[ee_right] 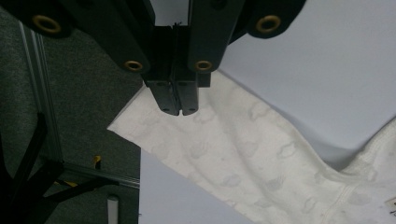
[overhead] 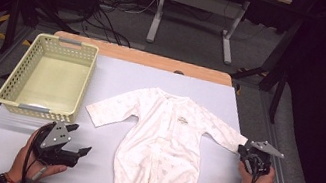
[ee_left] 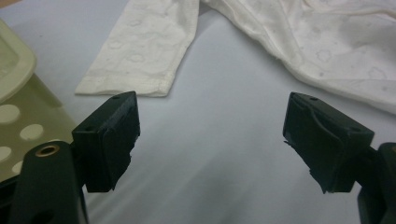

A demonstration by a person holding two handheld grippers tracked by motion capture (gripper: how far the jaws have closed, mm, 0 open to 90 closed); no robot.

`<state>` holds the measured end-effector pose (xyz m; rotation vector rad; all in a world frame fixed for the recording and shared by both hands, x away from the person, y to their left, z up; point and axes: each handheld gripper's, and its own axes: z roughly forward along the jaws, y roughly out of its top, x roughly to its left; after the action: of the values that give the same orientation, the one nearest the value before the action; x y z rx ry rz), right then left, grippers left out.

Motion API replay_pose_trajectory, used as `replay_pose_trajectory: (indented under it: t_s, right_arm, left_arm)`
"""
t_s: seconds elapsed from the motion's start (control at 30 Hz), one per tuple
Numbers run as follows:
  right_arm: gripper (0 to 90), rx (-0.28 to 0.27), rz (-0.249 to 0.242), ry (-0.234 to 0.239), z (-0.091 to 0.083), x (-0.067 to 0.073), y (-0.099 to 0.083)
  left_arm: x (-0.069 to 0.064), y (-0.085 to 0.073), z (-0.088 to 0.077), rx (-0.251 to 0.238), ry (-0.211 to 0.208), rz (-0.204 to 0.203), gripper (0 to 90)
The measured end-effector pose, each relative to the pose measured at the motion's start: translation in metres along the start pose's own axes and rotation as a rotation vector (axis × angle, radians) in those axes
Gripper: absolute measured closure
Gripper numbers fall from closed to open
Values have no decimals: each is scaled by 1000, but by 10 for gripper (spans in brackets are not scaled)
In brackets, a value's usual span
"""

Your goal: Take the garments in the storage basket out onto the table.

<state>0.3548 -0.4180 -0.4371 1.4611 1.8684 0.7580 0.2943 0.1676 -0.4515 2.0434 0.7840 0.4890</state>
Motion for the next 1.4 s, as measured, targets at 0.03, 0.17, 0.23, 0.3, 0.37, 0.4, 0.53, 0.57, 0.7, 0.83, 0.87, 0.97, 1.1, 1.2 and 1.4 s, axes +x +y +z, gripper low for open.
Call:
replay_pose_trajectory:
  t_s: [0.03,0.17,0.23,0.3,0.37,0.4,0.53,0.57,0.7,0.83,0.87,0.97,1.1,1.2,1.4]
  right_arm:
    - [811,-6,-2,12,-1,1,-1]
    - [618,-61,-5,20,-7,10,1]
    - [557,-126,-25,57,-14,19,5]
    - [526,-181,-46,105,-19,29,8]
    - [481,-234,-75,174,-25,44,12]
    - [459,-253,-91,209,-28,52,13]
    - [371,-300,-125,324,-34,84,14]
    - [358,-304,-135,336,-34,90,14]
    - [301,-299,-201,372,-38,114,9]
    - [233,-308,-223,394,-45,124,-1]
    - [217,-306,-229,395,-46,125,-2]
    - [177,-324,-262,395,-49,126,-5]
    - [123,-345,-254,436,-49,125,-6]
    - [120,-356,-268,440,-51,126,-6]
    - [159,-347,-297,443,-50,131,-5]
  left_arm:
    - [0,0,0,-3,-1,-2,191]
    - [0,0,-1,-18,-10,-6,173]
    - [-1,0,-2,-23,-2,4,161]
    - [-1,0,-2,-28,-7,5,153]
    - [0,0,-2,-27,-5,10,146]
    - [0,0,-2,-27,-9,7,144]
    - [2,1,0,-37,-21,12,129]
    - [2,1,1,-31,-19,17,128]
    - [0,3,3,-30,-19,26,122]
    - [-2,2,6,-22,-25,35,102]
    - [-2,2,6,-20,-28,39,102]
    - [-3,3,5,-32,-29,45,101]
    - [-5,4,3,-38,-32,58,101]
    - [-5,3,2,-44,-31,61,104]
    - [-7,3,4,-13,3,91,130]
